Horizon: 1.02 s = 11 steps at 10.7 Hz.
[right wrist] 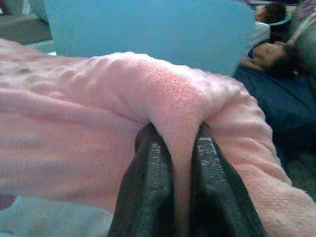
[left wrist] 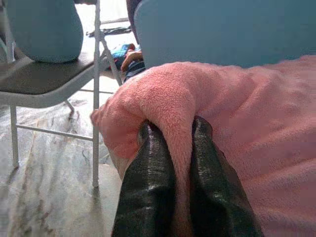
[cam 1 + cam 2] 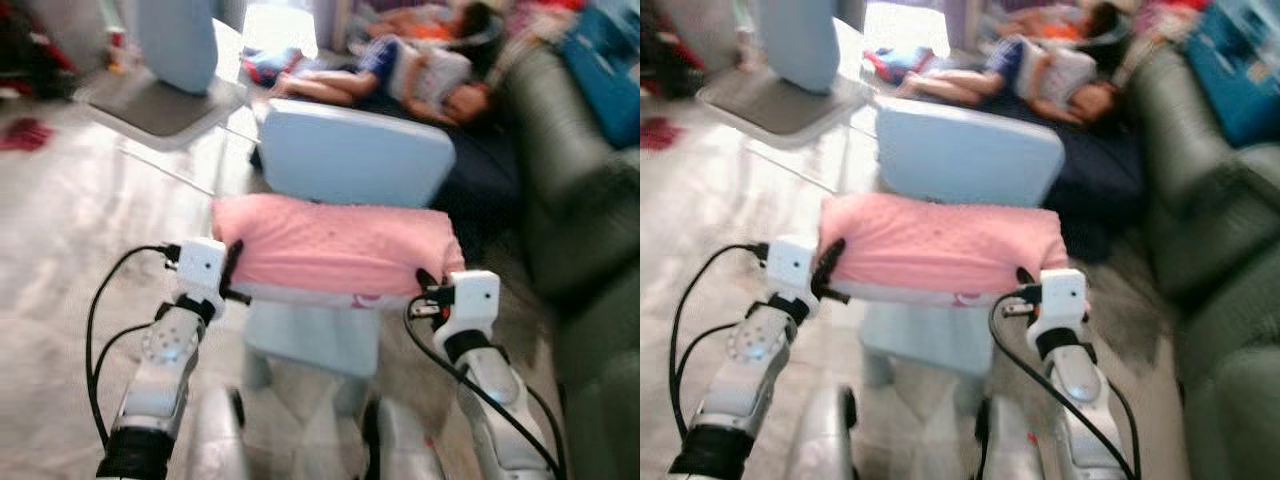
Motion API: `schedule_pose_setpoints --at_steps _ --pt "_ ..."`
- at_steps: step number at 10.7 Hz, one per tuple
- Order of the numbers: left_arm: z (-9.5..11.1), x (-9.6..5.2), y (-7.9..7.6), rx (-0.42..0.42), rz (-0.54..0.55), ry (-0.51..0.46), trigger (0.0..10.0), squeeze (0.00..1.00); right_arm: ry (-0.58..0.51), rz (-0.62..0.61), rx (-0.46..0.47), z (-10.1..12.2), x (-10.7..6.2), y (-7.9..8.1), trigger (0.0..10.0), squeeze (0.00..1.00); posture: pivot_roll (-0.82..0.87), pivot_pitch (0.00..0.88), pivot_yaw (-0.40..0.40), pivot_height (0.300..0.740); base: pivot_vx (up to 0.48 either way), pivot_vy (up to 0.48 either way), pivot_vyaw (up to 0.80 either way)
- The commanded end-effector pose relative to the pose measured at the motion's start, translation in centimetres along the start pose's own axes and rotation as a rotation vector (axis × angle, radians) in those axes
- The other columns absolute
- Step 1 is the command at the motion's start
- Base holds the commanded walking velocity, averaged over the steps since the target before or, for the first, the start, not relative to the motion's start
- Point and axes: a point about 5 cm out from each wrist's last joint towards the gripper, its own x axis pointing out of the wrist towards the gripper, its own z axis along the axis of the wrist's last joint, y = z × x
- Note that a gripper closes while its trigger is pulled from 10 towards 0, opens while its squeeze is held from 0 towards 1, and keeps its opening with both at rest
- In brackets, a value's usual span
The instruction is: Move the pillow to the sofa
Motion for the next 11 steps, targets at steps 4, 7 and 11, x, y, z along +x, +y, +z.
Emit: schedule_pose_setpoints --at_steps 4,7,11 --pt "0.3 0.34 -0.11 0.0 -0.031 0.013 10.0 0.0 -0.039 -0.032 0.01 1.13 -0.09 -0.57 10.0 0.0 -0.02 0.005 -0.063 0.74 0.0 0.0 0.0" --pt "0.22 0.21 -0.16 -0.006 -0.017 0.013 10.0 0.0 -0.027 -0.036 0.03 0.87 -0.14 -0.5 10.0 0.0 -0.02 0.011 -0.062 0.74 0.0 0.0 0.0" --pt "0.25 0.38 -0.4 -0.012 -0.035 0.017 10.0 0.0 -0.02 -0.039 0.036 0.75 -0.26 -0.55 10.0 0.0 -0.02 0.015 -0.057 0.74 0.0 0.0 0.0"
